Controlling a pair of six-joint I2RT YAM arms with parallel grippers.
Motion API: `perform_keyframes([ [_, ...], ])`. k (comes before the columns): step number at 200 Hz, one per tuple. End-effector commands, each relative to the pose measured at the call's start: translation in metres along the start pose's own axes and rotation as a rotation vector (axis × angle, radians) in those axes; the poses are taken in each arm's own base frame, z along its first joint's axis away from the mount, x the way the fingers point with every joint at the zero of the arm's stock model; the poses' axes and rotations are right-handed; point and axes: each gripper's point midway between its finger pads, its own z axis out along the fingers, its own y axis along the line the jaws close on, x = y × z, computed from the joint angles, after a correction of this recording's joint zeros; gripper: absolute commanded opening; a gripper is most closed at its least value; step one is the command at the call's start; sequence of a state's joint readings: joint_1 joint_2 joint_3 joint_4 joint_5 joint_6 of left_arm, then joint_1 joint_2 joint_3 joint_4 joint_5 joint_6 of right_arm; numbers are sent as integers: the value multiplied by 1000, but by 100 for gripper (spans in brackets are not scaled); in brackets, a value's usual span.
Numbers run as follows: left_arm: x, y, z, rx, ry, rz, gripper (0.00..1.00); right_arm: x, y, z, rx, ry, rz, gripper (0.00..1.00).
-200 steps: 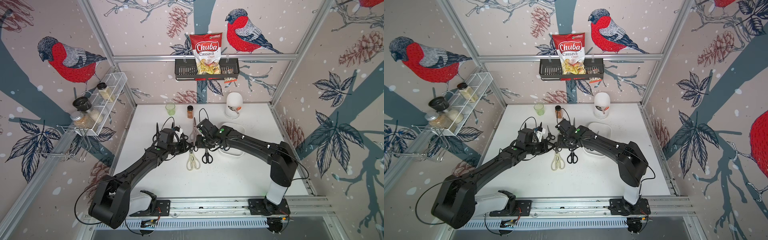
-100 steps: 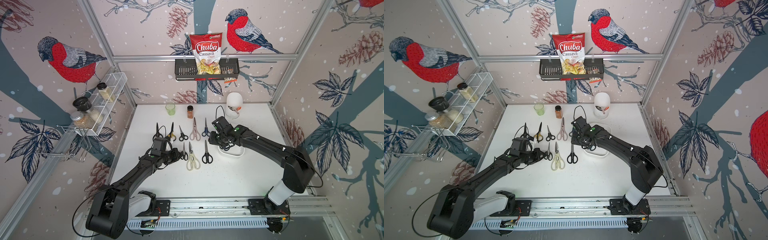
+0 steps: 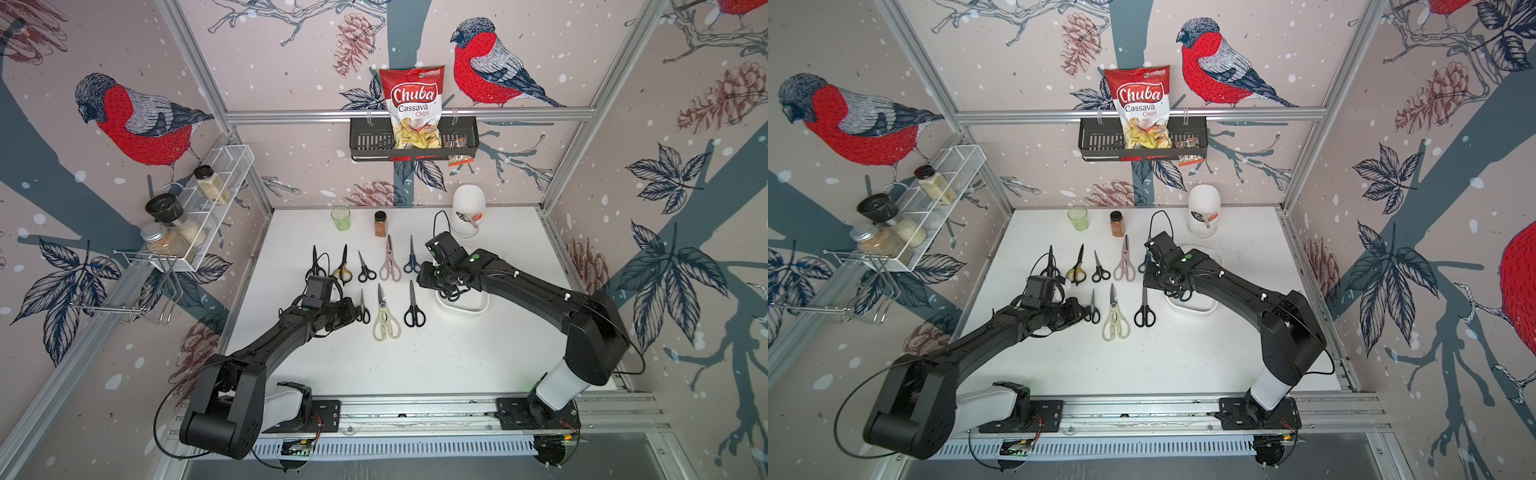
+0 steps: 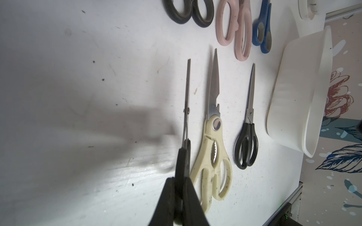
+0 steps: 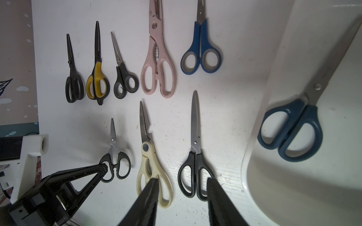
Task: Take the scissors out of the storage box
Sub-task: Place the scissors at the center of the board.
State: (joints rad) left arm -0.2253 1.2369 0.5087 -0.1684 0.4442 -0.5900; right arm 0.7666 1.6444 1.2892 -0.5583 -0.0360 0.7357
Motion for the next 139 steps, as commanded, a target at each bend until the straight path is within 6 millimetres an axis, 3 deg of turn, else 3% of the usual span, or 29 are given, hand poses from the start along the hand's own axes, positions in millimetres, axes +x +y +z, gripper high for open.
perform_keyframes([
  [1,7,3,1,2,23,12,13,-2,-3,-3,-1,-8,-2,46],
  [75,6,22,1,-129,55,-5,14,-8,-9,-1,-3,-11,5,46],
  [139,7,24,5,-160,126,39,15,-14,-14,1,4,-16,12,46],
])
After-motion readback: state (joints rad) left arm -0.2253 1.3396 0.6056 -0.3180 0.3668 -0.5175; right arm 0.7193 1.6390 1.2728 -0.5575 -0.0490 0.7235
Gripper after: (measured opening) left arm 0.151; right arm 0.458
